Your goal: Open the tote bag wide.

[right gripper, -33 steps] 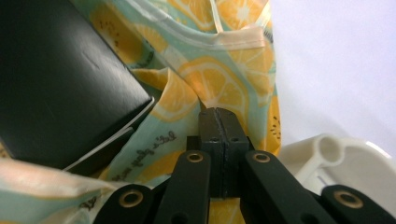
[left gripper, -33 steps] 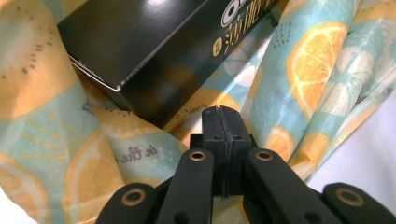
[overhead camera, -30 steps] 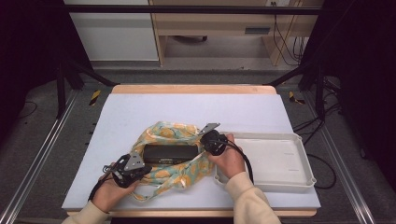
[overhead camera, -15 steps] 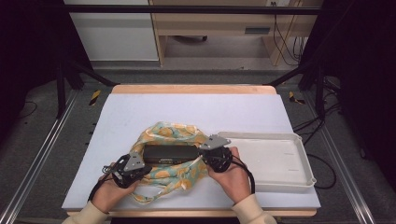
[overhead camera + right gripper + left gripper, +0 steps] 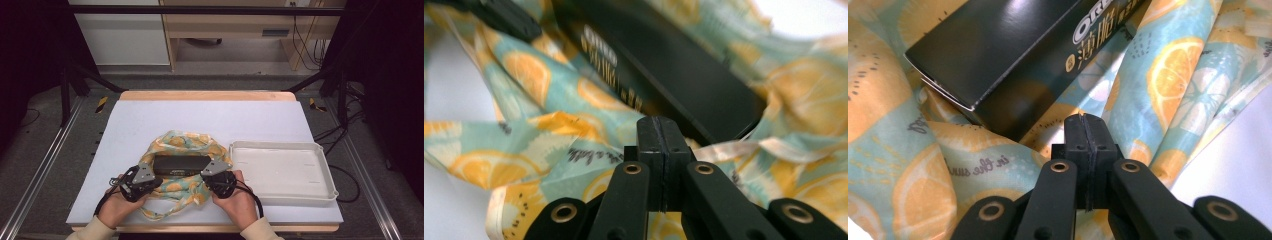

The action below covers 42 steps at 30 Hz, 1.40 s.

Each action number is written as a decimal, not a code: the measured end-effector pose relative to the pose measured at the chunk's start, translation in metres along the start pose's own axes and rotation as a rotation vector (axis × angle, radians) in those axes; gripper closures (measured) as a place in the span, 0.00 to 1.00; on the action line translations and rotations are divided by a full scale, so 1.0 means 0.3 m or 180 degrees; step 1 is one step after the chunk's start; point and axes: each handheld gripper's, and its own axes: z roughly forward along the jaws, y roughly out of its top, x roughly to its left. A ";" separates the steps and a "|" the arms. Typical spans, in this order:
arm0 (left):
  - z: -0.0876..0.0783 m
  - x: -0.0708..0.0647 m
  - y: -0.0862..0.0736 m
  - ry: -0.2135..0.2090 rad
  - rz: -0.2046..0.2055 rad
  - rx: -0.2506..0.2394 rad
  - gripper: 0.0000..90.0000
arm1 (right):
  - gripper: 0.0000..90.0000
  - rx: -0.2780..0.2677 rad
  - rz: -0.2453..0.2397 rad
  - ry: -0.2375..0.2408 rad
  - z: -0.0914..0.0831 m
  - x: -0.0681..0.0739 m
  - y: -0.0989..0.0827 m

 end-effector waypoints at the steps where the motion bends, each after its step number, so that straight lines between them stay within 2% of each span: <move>1: 0.000 -0.001 0.000 -0.0012 0.0006 0.0009 1.00 | 1.00 0.0062 -0.0009 -0.0009 0.009 0.004 -0.007; 6: -0.003 -0.003 0.003 0.0003 0.0004 -0.0008 1.00 | 1.00 0.0226 -0.0030 -0.0039 0.031 0.007 -0.022; 16: -0.092 0.025 0.063 -0.0053 -0.0201 -0.0530 1.00 | 1.00 0.0294 -0.0054 -0.0032 0.041 0.009 -0.032; 21: -0.136 0.086 0.128 0.0113 -0.0216 -0.0708 1.00 | 1.00 0.0312 -0.0065 -0.0040 0.037 0.006 -0.037; 26: -0.104 0.183 0.157 0.0309 -0.0280 -0.0689 1.00 | 1.00 0.0324 -0.0063 -0.0042 0.042 0.006 -0.043; 31: -0.018 0.270 0.140 0.0334 -0.0435 -0.0530 1.00 | 1.00 0.0344 -0.0064 -0.0040 0.046 0.007 -0.045; 33: 0.015 0.286 0.128 0.0293 -0.0437 -0.0446 1.00 | 1.00 0.0355 -0.0077 -0.0035 0.047 0.006 -0.046; 36: 0.047 0.295 0.117 0.0338 -0.0394 -0.0331 1.00 | 1.00 0.0363 -0.0091 -0.0028 0.050 0.005 -0.047; 40: 0.076 0.314 0.099 0.0296 -0.0495 -0.0261 1.00 | 1.00 0.0391 -0.0114 -0.0031 0.054 0.007 -0.048; 42: 0.090 0.319 0.090 0.0304 -0.0494 -0.0206 1.00 | 1.00 0.0399 -0.0108 -0.0019 0.054 0.009 -0.048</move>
